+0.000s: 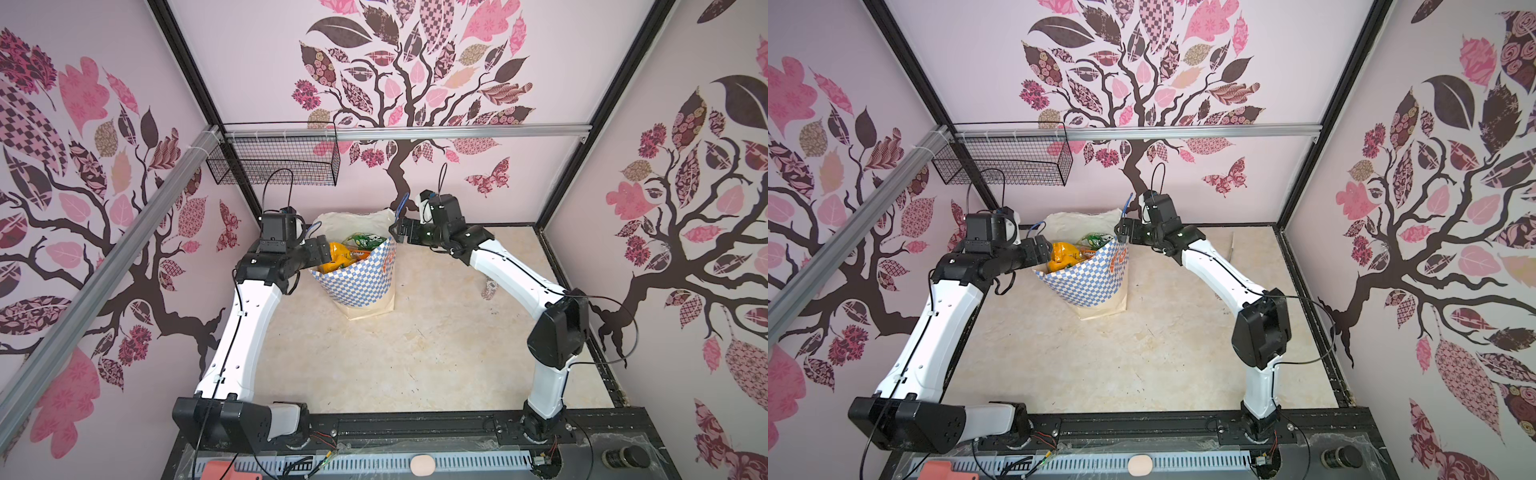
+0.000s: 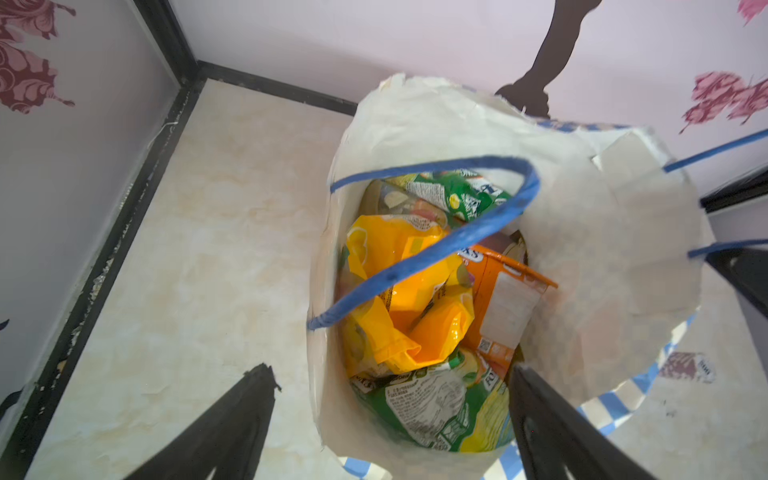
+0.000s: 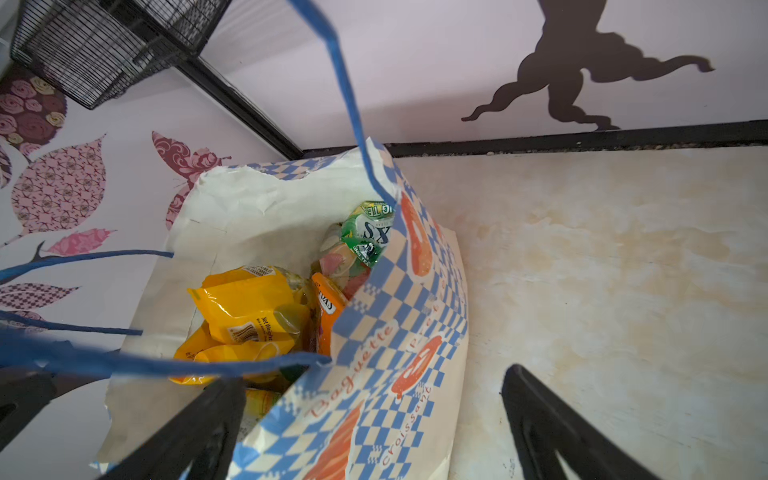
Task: Take the snacks out of the paper bag
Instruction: Move the paper bag to the center of the table.
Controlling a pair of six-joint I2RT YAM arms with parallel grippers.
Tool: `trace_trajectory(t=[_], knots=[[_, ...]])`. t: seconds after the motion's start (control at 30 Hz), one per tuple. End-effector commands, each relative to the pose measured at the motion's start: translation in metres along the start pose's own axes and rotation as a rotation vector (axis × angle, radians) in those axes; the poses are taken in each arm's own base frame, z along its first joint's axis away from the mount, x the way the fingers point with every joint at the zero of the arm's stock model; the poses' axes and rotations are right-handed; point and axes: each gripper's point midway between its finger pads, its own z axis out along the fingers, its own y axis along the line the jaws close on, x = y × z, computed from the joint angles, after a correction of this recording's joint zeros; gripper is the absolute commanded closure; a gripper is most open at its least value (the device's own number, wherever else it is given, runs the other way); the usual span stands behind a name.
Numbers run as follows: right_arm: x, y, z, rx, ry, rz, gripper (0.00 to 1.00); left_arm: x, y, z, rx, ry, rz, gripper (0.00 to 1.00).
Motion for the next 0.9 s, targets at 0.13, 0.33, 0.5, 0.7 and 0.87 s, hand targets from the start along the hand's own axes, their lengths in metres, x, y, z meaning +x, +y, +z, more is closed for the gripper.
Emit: trace_trajectory(t=[0.13, 0.33, 0.5, 0.7, 0.87], knots=[[0.009, -0.009, 0.044, 0.073, 0.076, -0.009, 0.07, -0.013, 0.042, 0.009, -0.137, -0.006, 0.024, 0.09], [0.007, -0.005, 0.044, 0.055, 0.059, -0.002, 0.34, -0.012, 0.035, 0.033, -0.055, 0.026, -0.002, 0.25], [0.012, -0.006, 0.034, 0.052, 0.057, 0.007, 0.59, -0.007, 0.017, 0.056, 0.058, 0.09, -0.057, 0.54], [0.007, 0.0, 0.011, 0.044, 0.036, -0.002, 0.81, -0.011, 0.007, 0.056, 0.113, 0.088, -0.096, 0.98], [-0.003, 0.017, -0.019, -0.012, -0.008, 0.002, 0.96, -0.02, -0.016, 0.033, 0.232, 0.044, -0.134, 1.0]])
